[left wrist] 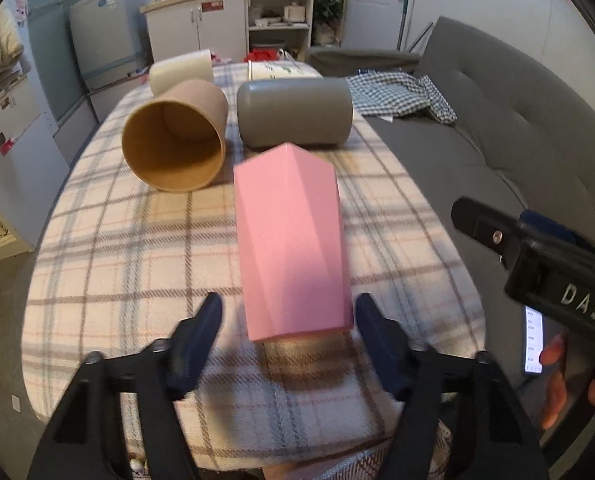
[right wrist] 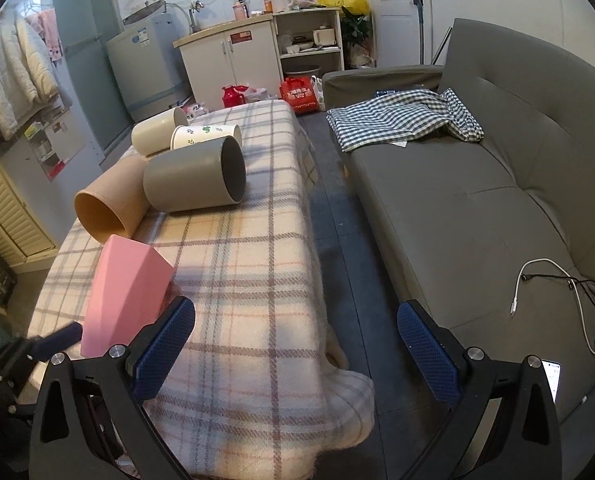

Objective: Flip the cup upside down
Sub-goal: 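Grasp the pink cup with the left gripper and stand it upright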

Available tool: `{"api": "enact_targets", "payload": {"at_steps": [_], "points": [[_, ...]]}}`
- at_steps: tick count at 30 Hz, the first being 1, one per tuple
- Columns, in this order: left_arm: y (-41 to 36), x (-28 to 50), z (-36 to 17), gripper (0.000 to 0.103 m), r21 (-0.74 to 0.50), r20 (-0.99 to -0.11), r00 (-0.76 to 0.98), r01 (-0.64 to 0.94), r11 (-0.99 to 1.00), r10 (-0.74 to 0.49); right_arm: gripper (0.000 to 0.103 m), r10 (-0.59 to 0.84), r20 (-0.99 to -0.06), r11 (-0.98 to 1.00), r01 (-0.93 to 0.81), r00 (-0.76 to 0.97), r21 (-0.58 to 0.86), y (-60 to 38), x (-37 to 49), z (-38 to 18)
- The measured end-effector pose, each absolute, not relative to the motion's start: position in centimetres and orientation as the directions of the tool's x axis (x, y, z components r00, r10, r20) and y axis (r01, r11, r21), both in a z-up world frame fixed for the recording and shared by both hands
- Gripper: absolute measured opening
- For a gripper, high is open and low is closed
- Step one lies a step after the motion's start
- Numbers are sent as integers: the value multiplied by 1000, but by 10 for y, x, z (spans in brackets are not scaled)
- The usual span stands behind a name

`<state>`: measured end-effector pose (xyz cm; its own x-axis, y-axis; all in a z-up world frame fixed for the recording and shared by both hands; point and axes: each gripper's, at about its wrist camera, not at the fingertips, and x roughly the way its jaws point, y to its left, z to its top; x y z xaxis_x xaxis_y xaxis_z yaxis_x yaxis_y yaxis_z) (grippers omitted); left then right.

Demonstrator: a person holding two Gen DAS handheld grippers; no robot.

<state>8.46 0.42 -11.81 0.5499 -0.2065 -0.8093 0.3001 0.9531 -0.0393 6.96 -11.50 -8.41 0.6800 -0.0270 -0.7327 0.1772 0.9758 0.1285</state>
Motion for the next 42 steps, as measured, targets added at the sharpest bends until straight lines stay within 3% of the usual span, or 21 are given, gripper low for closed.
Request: {"api": "enact_targets", "payload": {"at_steps": [2, 27, 42], "points": [[4, 83, -117, 58, -49, -807, 548, 313, 949, -222, 102, -28, -731, 977, 172, 682, 124, -114, 70, -84], [17, 102, -56, 56, -19, -768, 599, 333, 943, -227, 102, -6, -715, 980, 148, 699, 137, -100, 64, -71], [27, 121, -59, 56, 5, -769, 609, 308, 951, -193, 102, 0, -732, 978, 152, 681, 142, -99, 68, -78]]}}
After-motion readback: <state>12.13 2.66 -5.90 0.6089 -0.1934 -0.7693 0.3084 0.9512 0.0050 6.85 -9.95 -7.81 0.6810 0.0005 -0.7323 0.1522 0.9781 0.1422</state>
